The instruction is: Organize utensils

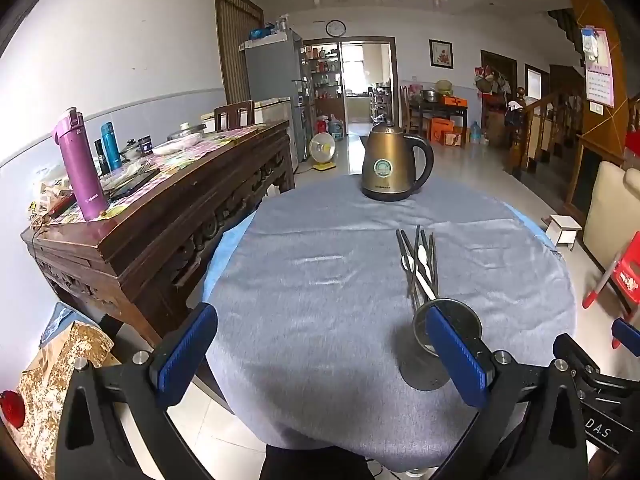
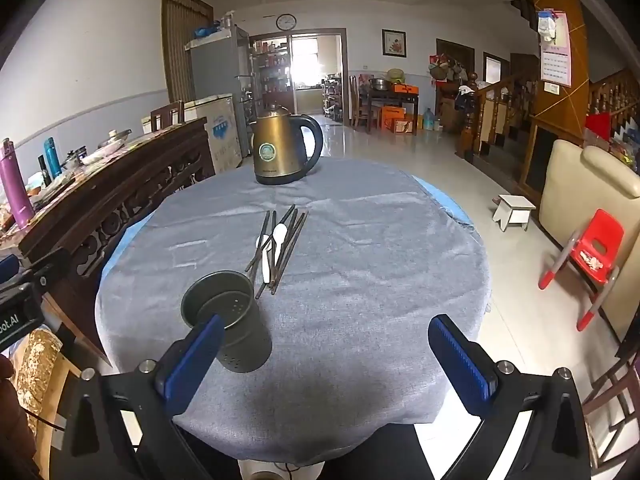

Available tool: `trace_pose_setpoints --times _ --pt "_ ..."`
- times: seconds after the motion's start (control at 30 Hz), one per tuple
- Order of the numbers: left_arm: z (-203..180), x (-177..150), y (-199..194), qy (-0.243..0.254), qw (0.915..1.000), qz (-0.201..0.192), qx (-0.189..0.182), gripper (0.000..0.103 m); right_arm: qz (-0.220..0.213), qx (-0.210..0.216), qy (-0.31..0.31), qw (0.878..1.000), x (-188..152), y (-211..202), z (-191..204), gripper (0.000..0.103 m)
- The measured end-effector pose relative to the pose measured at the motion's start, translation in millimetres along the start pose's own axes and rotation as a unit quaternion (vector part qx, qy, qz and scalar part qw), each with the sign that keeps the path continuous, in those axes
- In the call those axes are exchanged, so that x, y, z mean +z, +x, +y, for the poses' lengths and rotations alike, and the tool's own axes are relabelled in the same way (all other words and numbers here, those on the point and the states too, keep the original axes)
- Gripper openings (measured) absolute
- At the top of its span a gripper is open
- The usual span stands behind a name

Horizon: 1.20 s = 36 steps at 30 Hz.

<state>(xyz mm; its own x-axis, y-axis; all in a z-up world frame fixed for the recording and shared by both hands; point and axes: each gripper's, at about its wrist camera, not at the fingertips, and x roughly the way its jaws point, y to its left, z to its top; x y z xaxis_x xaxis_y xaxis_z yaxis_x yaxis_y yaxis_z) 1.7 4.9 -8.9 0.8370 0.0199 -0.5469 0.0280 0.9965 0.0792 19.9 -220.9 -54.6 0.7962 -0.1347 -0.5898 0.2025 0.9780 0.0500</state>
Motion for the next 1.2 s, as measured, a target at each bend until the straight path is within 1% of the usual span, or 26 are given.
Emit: trace_pose_setpoints --times 0.13,1.2 --pt "1 0 0 0.001 1.0000 0.002 0.000 0.103 0.001 0.001 -0.002 1.000 -1 0 8 0.103" --pt "8 -6 3 -0.002 1.0000 0.008 -0.003 0.103 0.011 0.010 -0.005 1.000 -5 5 17 0.103"
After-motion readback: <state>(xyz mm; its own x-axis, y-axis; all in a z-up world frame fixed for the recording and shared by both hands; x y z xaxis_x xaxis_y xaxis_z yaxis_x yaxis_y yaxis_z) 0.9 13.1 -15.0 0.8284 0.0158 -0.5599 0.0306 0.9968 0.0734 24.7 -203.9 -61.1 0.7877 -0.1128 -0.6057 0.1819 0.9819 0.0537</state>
